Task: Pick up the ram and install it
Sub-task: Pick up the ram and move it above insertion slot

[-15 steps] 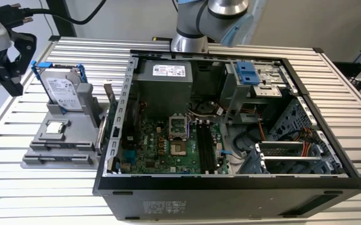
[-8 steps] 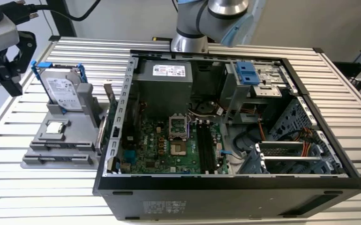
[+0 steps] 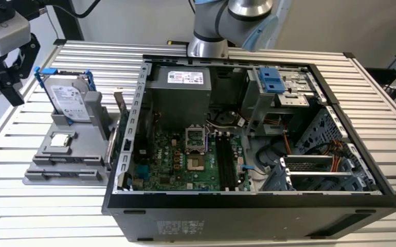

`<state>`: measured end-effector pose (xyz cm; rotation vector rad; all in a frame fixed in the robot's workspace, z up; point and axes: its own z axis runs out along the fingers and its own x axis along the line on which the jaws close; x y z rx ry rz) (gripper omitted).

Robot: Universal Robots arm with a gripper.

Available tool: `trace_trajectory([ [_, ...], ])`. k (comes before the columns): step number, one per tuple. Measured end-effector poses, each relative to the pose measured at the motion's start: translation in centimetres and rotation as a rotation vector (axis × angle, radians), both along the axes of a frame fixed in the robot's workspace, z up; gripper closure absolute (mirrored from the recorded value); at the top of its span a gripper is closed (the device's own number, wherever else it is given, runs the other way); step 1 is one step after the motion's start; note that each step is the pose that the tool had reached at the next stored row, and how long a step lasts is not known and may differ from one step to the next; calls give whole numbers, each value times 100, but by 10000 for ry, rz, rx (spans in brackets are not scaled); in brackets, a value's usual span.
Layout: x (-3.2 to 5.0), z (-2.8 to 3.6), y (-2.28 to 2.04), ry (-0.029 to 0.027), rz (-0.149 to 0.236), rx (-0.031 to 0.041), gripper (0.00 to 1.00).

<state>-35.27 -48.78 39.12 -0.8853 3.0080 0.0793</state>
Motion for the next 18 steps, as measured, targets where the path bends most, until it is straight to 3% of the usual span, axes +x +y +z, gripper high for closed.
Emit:
trace_trajectory([
  [18, 0, 0, 0, 0, 3065, -5, 100],
])
